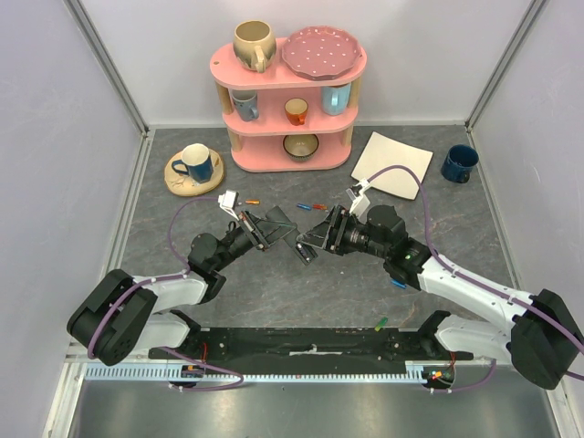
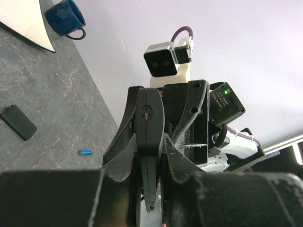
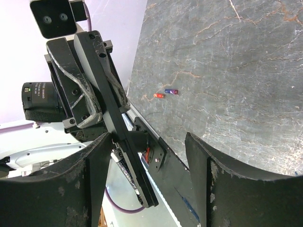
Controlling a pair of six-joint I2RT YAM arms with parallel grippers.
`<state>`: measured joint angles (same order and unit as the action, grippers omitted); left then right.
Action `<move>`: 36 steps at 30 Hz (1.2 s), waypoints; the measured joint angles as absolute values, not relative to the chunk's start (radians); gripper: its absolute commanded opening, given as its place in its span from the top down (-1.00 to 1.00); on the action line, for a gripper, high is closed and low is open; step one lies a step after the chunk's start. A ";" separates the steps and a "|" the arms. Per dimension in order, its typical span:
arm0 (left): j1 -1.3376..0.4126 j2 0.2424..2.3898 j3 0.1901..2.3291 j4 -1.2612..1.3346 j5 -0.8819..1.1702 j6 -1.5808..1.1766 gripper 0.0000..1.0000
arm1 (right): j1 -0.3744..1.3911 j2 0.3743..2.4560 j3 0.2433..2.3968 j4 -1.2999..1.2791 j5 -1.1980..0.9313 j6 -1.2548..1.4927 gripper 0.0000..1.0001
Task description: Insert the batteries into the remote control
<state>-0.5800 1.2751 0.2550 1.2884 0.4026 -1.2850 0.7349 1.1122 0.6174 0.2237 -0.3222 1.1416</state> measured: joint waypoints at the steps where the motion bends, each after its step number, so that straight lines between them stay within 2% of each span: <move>1: -0.580 1.275 0.255 1.288 0.403 -1.285 0.96 | 0.735 1.112 0.617 0.224 -0.322 1.141 -0.40; 36: -0.580 1.286 0.268 1.262 0.412 -1.285 0.96 | 0.735 1.114 0.591 0.246 -0.361 1.107 -0.35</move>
<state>-0.5804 1.2861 0.2684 1.2617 0.4118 -1.2846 0.7349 1.1137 0.5915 0.2462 -0.3611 1.1069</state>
